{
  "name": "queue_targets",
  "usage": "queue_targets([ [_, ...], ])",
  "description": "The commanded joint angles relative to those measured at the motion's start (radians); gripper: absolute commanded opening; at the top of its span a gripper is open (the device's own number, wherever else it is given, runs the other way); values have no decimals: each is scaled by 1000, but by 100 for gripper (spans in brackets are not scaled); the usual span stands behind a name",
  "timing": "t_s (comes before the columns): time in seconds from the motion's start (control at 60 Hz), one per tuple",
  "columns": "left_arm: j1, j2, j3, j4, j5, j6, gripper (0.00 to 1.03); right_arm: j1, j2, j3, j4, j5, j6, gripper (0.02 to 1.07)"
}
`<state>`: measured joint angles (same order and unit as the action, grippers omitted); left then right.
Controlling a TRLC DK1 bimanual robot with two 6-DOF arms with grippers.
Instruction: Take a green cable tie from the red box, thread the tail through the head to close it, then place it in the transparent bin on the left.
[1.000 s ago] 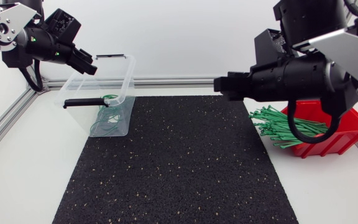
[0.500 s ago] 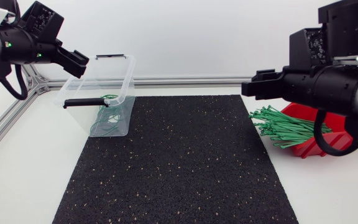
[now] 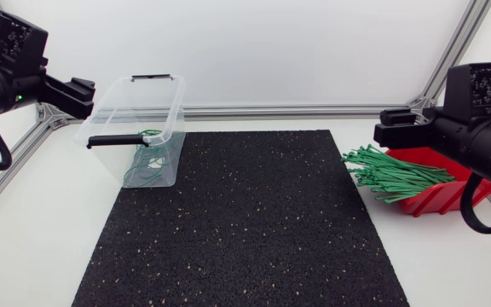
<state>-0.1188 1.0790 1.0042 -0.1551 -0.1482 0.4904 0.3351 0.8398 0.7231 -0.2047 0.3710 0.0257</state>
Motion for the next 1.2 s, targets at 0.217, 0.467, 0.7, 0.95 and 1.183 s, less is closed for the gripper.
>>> queue_targets([
  [0.217, 30, -96, -128, 103, -8, -24, 100, -77, -85, -108, 114, 5, -78, 102],
  [0.467, 38, -252, -279, 223, -7, -122, 99, -110, -186, -168, 180, 6, -142, 102],
  [0.7, 73, -375, -377, 281, 10, -254, 99, -120, -292, -217, 171, 9, -152, 102],
  [0.95, 88, -485, -472, 295, 29, -293, 99, -163, -410, -321, 186, -42, -135, 102],
  [1.183, 108, -585, -567, 303, 52, -314, 99, -214, -537, -440, 192, -139, -103, 102],
])
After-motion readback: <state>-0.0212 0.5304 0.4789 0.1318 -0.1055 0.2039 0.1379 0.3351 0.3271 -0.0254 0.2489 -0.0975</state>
